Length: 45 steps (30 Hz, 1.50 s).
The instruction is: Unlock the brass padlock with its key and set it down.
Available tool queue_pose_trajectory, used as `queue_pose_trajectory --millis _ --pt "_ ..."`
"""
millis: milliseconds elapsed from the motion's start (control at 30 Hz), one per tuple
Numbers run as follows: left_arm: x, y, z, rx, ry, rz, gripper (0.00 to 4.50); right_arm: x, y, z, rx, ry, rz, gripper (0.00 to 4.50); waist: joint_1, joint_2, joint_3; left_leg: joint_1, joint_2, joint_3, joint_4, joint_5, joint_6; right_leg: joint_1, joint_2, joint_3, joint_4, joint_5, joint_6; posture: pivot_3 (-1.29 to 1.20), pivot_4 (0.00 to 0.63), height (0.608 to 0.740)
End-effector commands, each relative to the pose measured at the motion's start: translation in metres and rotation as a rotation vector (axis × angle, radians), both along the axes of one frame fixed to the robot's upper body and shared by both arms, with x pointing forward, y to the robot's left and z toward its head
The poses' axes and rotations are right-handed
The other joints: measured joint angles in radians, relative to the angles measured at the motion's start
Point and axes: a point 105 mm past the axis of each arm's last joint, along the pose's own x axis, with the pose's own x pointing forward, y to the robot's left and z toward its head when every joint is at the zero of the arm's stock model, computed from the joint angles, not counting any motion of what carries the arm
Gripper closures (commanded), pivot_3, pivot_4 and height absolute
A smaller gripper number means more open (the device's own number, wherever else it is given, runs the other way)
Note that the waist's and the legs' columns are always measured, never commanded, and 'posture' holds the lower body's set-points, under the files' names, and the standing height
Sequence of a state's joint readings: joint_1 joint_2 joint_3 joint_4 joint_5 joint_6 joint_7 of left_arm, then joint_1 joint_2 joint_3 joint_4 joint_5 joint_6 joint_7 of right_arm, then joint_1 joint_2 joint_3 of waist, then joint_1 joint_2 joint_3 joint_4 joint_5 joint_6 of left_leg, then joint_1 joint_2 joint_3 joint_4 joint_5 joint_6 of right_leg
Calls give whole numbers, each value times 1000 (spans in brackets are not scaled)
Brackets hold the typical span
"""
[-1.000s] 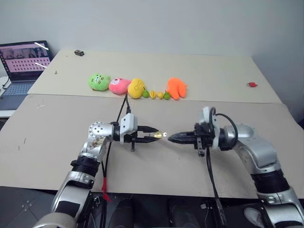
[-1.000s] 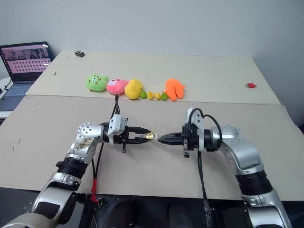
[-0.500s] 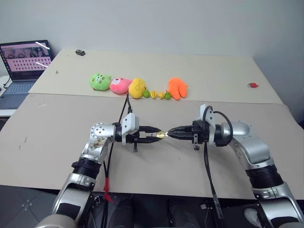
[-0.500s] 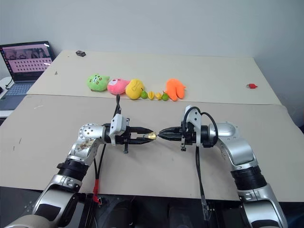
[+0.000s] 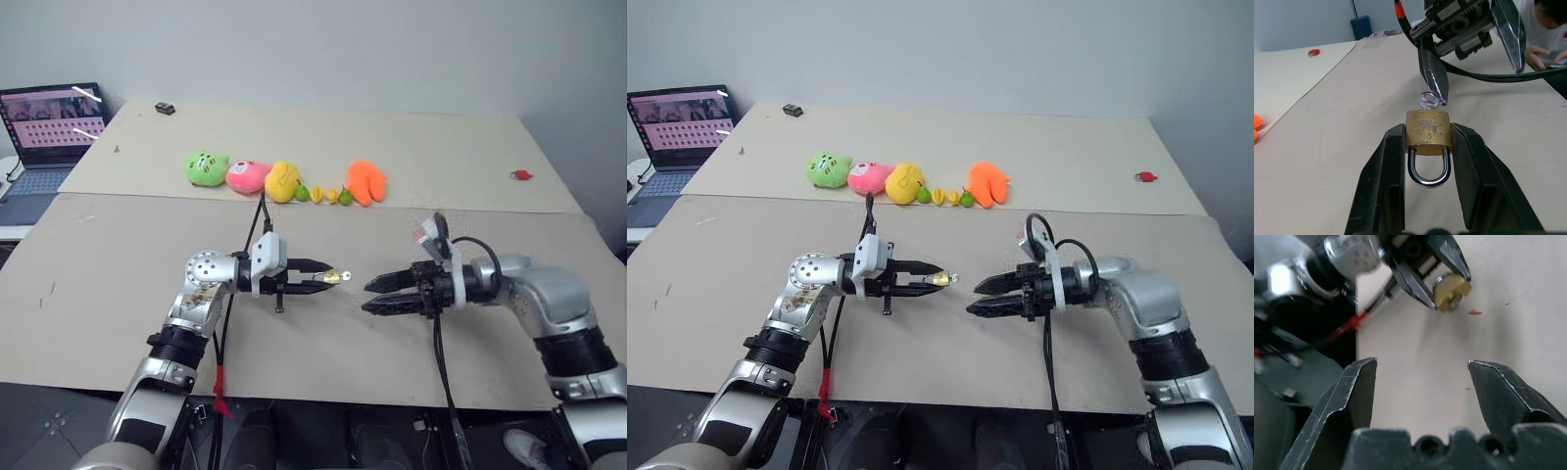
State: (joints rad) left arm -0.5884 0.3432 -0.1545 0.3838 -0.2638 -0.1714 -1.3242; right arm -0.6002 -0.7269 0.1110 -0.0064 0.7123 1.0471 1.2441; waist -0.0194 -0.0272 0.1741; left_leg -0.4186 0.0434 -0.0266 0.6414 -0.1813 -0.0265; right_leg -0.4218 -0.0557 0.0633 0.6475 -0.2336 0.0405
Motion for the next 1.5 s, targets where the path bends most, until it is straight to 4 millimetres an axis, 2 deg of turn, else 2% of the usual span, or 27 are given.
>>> queue_pose_trajectory --millis 33,267,533,700,800,900,1100,1367,1500 --pt "-2 -3 5 -1 -104 -8 3664 -5 7 16 55 40 42 954 0 0 0 0 0 0 0 0 0 0 0 0 0 0 0 0 150 722" --pt "-2 -6 2 35 -213 -18 3664 1 14 11 54 47 27 954 4 0 0 -2 -1 0 1 -1 1 -1 0 0 0 0 0 0 150 722" --pt "3 -10 9 -9 -187 0 3664 6 22 6 41 3 19 954 4 0 0 -2 0 0 1 -1 1 -1 0 0 0 0 0 0 150 722" --pt "3 -10 16 -54 -151 6 3664 18 11 0 1 -48 -27 954 3 0 0 -2 0 0 1 -1 1 -1 0 0 0 0 0 0 150 722" --pt "3 -8 14 -53 -133 17 3664 28 6 16 44 -53 -60 954 3 0 0 -2 -1 0 1 -1 1 -1 0 0 0 0 1 0 150 722" --pt "5 -6 14 -55 -126 29 3664 24 -1 23 43 -74 -29 954 2 0 0 -2 0 0 1 -1 1 -2 0 0 0 0 1 0 150 722" --pt "4 -4 14 -59 -119 33 3664 33 -16 16 7 -59 -84 954 4 0 0 -3 0 0 1 -1 1 -2 0 0 0 0 1 0 150 722" --pt "3 -7 14 -64 -117 26 3664 14 8 7 18 -16 15 954 0 0 0 -3 0 0 1 -1 2 -2 0 0 0 0 1 0 150 722" --pt "2 -6 12 -61 -114 27 3664 12 14 7 30 -5 19 954 2 0 0 -3 0 0 2 -1 2 -1 0 0 0 0 1 0 150 722"
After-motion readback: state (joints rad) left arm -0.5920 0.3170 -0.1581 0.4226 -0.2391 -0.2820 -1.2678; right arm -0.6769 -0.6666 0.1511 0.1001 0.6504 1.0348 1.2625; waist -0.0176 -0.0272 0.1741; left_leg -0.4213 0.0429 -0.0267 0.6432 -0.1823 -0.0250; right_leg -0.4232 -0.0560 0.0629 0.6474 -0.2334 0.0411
